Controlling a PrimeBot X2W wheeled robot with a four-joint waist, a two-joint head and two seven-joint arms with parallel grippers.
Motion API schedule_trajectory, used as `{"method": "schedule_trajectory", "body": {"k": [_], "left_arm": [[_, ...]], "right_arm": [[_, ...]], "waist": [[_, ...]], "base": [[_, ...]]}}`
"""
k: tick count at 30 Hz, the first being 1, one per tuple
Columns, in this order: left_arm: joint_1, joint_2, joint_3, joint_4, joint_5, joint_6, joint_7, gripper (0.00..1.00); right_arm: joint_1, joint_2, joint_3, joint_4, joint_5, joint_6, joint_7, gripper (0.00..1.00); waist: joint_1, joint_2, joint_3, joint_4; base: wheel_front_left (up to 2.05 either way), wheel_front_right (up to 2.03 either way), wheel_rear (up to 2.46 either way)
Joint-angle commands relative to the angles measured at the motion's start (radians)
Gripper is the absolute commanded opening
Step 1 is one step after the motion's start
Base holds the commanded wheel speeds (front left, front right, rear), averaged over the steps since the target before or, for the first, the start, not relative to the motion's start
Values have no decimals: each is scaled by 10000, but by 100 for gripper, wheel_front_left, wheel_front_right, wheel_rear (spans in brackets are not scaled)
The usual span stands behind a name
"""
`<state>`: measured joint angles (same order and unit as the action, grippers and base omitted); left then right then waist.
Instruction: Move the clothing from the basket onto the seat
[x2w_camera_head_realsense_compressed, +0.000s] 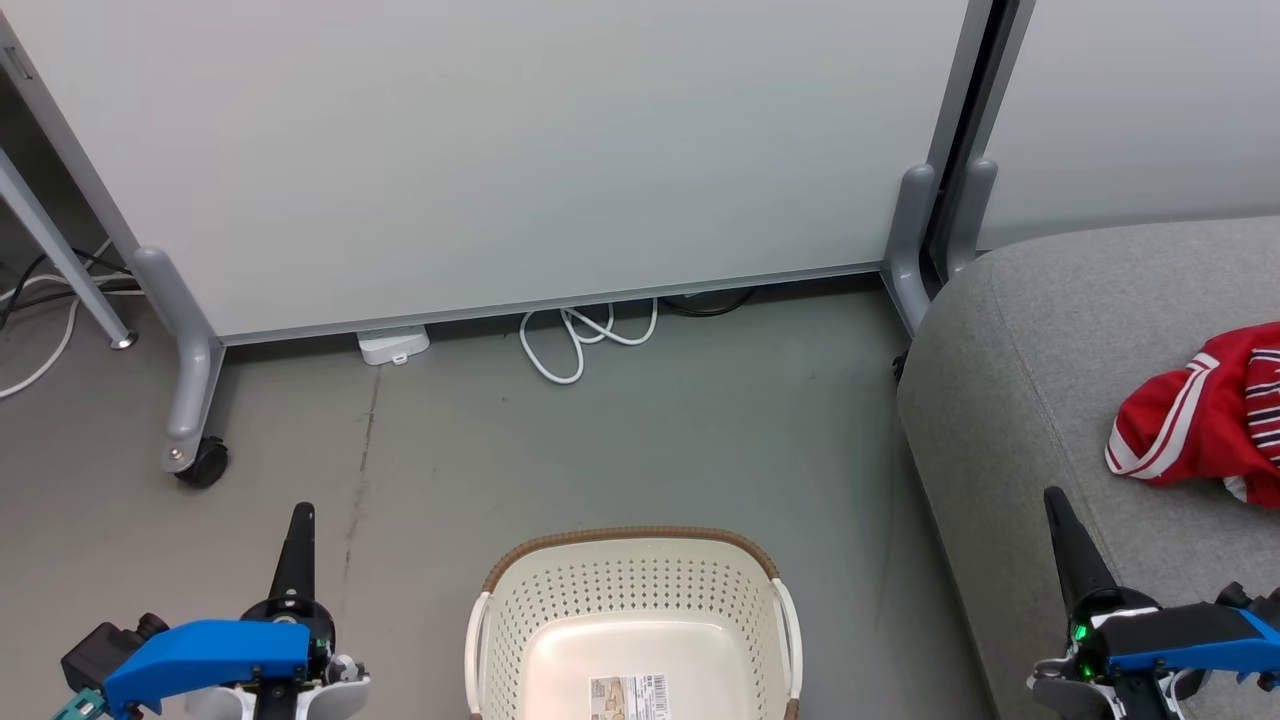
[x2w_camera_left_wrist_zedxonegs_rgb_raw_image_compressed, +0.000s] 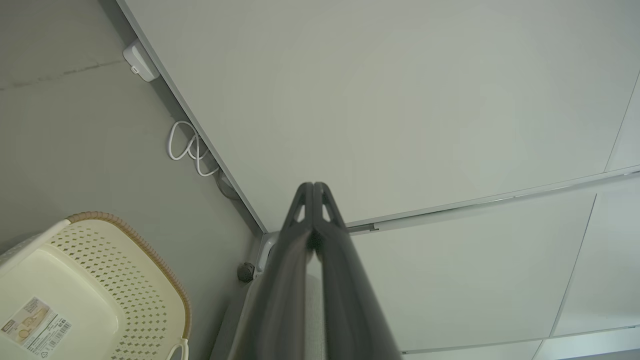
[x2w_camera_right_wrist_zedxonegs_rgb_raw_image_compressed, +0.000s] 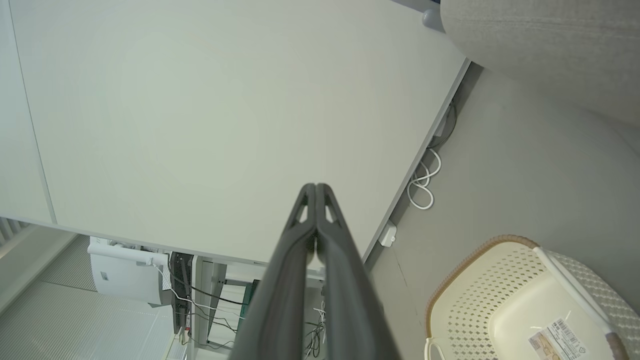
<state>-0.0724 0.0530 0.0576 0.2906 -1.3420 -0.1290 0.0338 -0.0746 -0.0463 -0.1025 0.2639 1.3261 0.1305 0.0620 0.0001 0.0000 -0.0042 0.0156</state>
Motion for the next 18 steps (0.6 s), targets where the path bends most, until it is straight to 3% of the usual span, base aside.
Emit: {"method": "schedule_trajectory", "body": {"k": [1, 18], "left_arm": [[-208, 48, 90, -117, -187, -22, 46, 0], [-316, 40, 308, -299, -1456, -26, 417, 0]], "right_arm": [[-174, -52, -22, -94, 207, 3, 65, 0], [-279, -57, -79, -154, 1517, 4, 302, 0]], "waist": [[-1, 0, 2, -4], [-1, 0, 34, -72]], "base": [[0, 0, 0], [0, 0, 0]]}}
